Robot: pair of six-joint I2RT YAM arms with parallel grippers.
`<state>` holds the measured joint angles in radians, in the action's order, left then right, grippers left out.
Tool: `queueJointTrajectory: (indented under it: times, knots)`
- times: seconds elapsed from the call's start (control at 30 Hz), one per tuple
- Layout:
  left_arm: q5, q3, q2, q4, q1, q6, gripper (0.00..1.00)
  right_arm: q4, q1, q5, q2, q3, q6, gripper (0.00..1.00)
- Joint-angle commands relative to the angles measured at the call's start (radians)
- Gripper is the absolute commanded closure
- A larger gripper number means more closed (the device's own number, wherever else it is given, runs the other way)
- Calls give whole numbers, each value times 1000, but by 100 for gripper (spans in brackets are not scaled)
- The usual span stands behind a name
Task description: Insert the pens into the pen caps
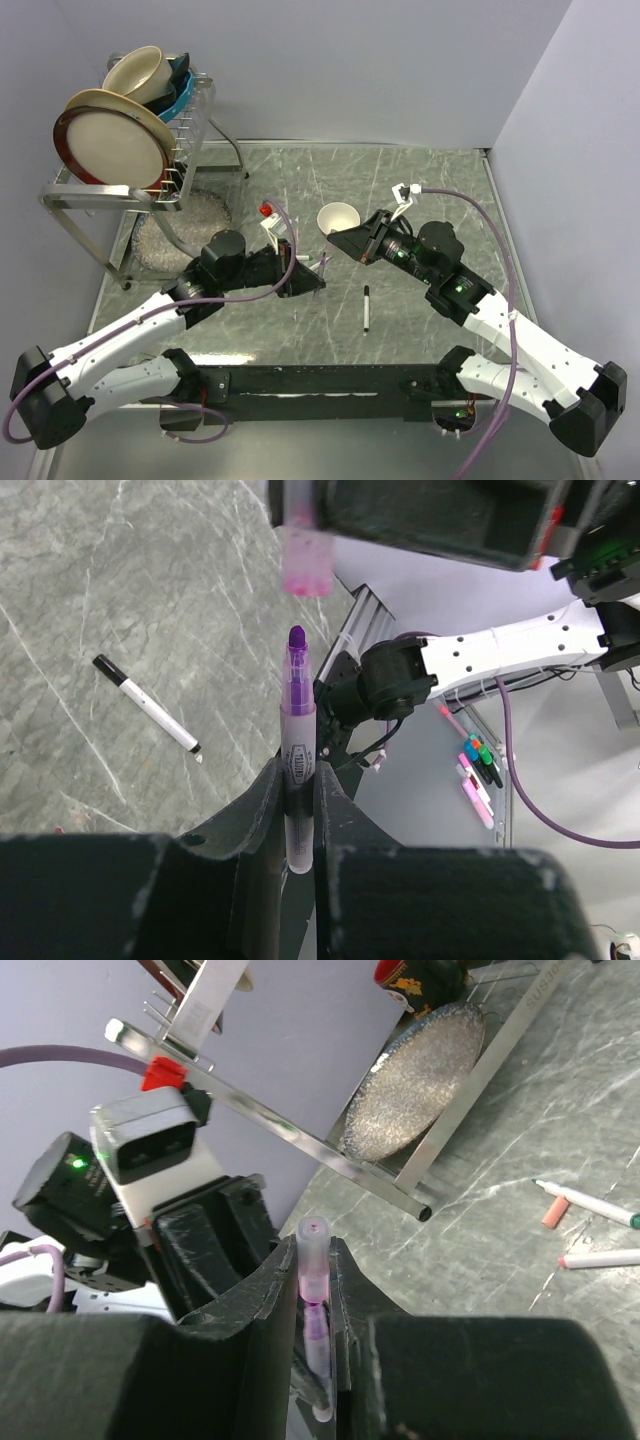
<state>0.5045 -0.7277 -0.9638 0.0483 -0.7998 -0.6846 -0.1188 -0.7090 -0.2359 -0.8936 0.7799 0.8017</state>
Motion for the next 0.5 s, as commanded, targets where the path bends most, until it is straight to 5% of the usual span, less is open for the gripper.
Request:
queueJointTrajectory:
  times: [0.0, 0.47]
  knots:
    - [9, -13, 33, 53, -4, 5, 99, -32, -6, 1, 2, 25, -25, 100]
    - [12, -7, 27, 62, -4, 5, 99, -36, -23, -3, -10, 21, -12, 100]
